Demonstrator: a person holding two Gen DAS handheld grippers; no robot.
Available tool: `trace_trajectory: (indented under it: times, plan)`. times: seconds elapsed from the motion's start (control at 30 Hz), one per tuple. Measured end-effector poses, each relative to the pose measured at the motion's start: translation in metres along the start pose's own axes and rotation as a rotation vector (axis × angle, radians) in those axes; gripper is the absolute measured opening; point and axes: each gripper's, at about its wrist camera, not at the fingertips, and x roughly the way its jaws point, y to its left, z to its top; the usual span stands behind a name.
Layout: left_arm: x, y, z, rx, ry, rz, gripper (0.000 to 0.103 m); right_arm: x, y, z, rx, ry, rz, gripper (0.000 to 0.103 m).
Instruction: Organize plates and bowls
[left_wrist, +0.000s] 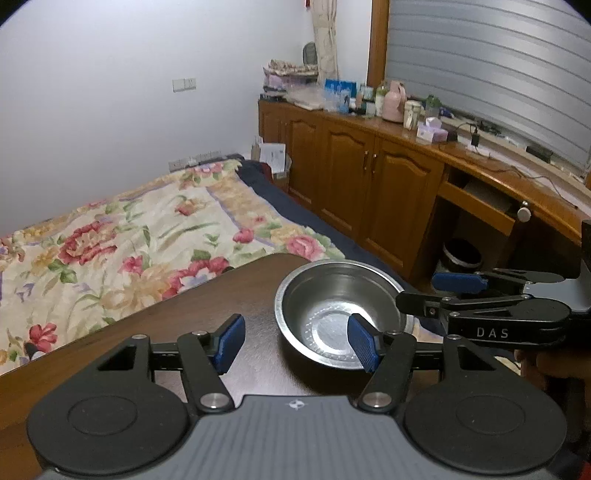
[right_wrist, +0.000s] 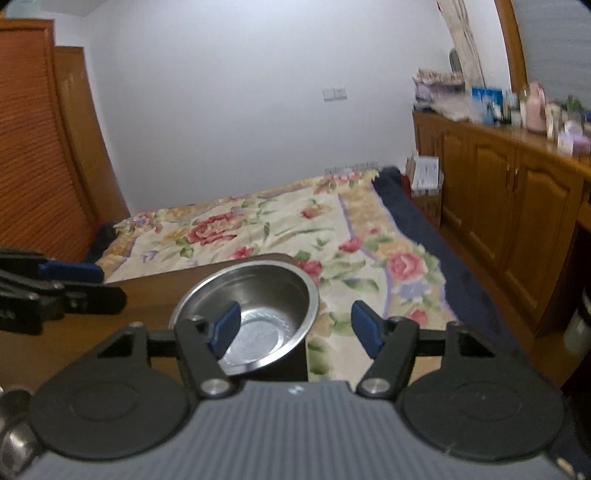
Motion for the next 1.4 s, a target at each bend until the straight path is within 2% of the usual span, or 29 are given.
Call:
trace_trajectory:
  times: [0.17, 0.3, 0.47, 0.57, 0.63, 0.7, 0.87, 0.93, 1.17, 1.4]
  plan:
    - [0.026, 0.005, 0.007, -0.008, 0.059, 0.006, 0.063, 0.012, -0.008, -0.003, 0.051, 0.045, 0.026, 0.059]
    - [0.043, 0.009, 0.011, -0.009, 0.086, 0.024, 0.055, 0.018, -0.012, -0.004, 0.097, 0.070, 0.051, 0.057]
    - [0.061, 0.013, 0.012, -0.017, 0.120, 0.025, 0.055, 0.021, -0.014, -0.004, 0.123, 0.089, 0.073, 0.052]
    - [0.069, 0.013, 0.012, -0.021, 0.148, 0.021, 0.053, 0.025, -0.018, -0.004, 0.138, 0.115, 0.083, 0.041]
    - [0.074, 0.012, 0.010, -0.012, 0.169, 0.043, 0.040, 0.024, -0.020, -0.004, 0.156, 0.123, 0.098, 0.033]
    - [0.077, 0.011, 0.009, -0.009, 0.183, 0.040, 0.038, 0.024, -0.021, -0.004, 0.179, 0.128, 0.119, 0.027]
    - [0.074, 0.014, 0.006, -0.031, 0.194, 0.028, 0.026, 0.024, -0.017, -0.003, 0.178, 0.136, 0.133, 0.022]
    - [0.072, 0.014, 0.005, -0.038, 0.198, 0.017, 0.016, 0.026, -0.015, -0.003, 0.178, 0.140, 0.132, 0.021]
    - [0.047, 0.016, 0.006, -0.044, 0.165, 0.004, 0.016, 0.022, -0.008, 0.000, 0.169, 0.136, 0.118, 0.015]
    - [0.010, 0.018, 0.014, -0.043, 0.087, -0.005, 0.016, 0.000, 0.007, 0.015, 0.145, 0.075, 0.119, 0.014]
